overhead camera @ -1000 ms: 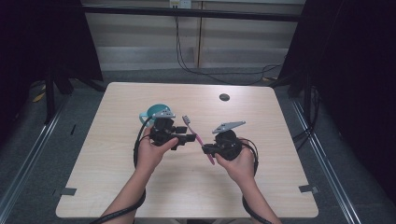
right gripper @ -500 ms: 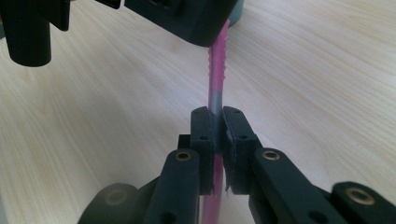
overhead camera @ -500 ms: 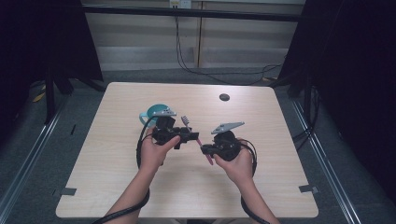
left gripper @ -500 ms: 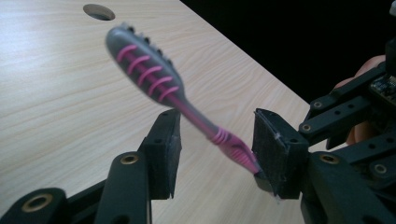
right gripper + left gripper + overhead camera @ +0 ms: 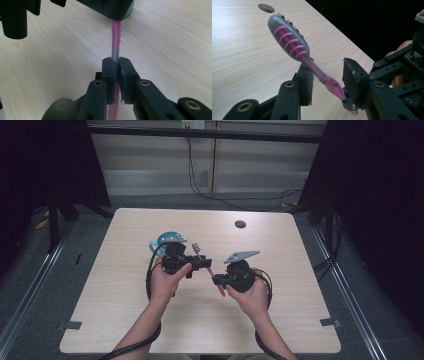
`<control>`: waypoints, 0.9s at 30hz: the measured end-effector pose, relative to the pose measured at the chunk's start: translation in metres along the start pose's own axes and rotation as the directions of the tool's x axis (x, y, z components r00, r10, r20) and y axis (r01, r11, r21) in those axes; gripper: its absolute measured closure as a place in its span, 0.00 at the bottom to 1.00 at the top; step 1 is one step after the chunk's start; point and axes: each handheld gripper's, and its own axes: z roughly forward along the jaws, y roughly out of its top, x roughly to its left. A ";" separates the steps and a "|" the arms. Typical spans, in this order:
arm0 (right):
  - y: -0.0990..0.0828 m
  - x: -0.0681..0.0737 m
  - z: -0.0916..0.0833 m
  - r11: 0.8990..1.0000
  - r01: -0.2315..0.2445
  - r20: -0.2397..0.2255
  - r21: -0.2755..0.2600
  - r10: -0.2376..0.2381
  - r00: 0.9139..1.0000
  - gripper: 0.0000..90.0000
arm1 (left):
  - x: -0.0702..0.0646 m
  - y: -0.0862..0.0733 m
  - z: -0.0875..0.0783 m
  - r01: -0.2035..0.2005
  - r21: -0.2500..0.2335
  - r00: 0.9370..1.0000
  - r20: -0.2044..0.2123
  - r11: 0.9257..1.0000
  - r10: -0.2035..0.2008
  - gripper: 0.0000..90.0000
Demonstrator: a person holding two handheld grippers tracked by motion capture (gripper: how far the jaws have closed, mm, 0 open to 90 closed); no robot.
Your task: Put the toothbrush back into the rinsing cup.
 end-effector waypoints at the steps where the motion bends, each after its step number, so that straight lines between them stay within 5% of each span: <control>1: 0.000 0.000 0.000 1.000 0.002 0.002 0.000 -0.002 1.000 0.94 | 0.001 0.000 -0.001 0.006 -0.011 1.000 -0.001 1.000 -0.006 0.68; 17: 0.001 0.000 0.001 1.000 -0.008 0.001 -0.009 0.008 1.000 0.94 | 0.004 -0.002 -0.003 0.045 -0.020 0.999 -0.004 0.999 -0.045 0.76; 21: 0.001 0.001 0.002 1.000 -0.017 -0.007 -0.002 0.017 1.000 0.94 | 0.003 -0.002 -0.004 0.104 -0.034 0.994 0.036 0.994 -0.103 0.85; 27: -0.002 0.001 0.004 1.000 -0.028 -0.016 -0.009 0.027 1.000 0.94 | 0.000 -0.002 -0.001 0.090 -0.038 0.995 0.046 0.995 -0.088 0.88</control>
